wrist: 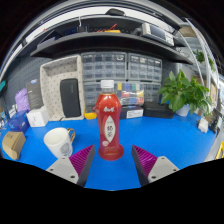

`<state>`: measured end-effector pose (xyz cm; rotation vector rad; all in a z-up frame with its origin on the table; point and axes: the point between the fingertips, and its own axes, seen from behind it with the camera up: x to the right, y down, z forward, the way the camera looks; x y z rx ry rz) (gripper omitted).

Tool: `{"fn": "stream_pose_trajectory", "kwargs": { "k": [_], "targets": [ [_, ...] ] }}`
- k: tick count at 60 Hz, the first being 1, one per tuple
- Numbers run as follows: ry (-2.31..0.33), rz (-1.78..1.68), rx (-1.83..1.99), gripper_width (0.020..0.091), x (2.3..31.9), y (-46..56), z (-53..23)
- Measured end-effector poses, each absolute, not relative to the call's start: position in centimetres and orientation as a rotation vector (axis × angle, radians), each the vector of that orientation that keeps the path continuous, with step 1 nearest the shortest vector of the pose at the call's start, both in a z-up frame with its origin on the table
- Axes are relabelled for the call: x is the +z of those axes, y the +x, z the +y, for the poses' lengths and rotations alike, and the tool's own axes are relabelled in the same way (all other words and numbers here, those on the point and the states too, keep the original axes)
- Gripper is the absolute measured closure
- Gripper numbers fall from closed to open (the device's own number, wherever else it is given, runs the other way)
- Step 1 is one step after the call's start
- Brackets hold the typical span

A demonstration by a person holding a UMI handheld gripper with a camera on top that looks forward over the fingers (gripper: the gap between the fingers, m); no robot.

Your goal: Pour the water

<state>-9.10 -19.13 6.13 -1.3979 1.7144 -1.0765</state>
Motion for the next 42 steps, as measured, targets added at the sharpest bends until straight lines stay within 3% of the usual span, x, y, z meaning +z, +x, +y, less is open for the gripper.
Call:
{"fn": "stream_pose_trajectory", "kwargs": {
  "k": [7, 30, 42],
  "targets": [
    [-1.437, 1.721, -1.055, 0.0354, 8.0, -12.4, -17.2],
    [-1.315, 1.613, -1.08, 0.0353, 19.1, -15.6, -12.5],
    [-1.316, 1.574, -1.162, 0.0356, 20.9, -16.5, -13.3]
  ]
}}
